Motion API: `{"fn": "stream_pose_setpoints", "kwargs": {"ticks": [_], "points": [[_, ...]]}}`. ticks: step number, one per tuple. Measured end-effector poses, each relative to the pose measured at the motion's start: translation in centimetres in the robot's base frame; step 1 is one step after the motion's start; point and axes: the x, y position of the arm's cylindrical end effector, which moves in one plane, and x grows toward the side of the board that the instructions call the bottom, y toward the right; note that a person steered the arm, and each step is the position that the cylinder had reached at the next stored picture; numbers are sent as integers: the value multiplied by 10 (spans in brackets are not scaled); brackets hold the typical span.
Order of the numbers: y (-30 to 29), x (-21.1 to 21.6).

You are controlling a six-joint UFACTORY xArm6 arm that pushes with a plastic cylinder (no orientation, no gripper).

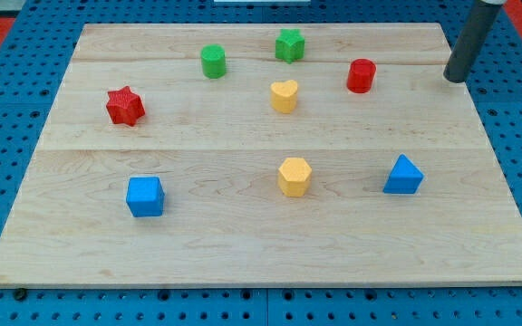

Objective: Place your arm towards the top right corner of the board

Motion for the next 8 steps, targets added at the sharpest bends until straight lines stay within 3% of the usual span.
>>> {"fn": "stream_pose_setpoints", "kwargs": {"ticks": [7, 8], "points": [[27, -6], [-2, -6]]}}
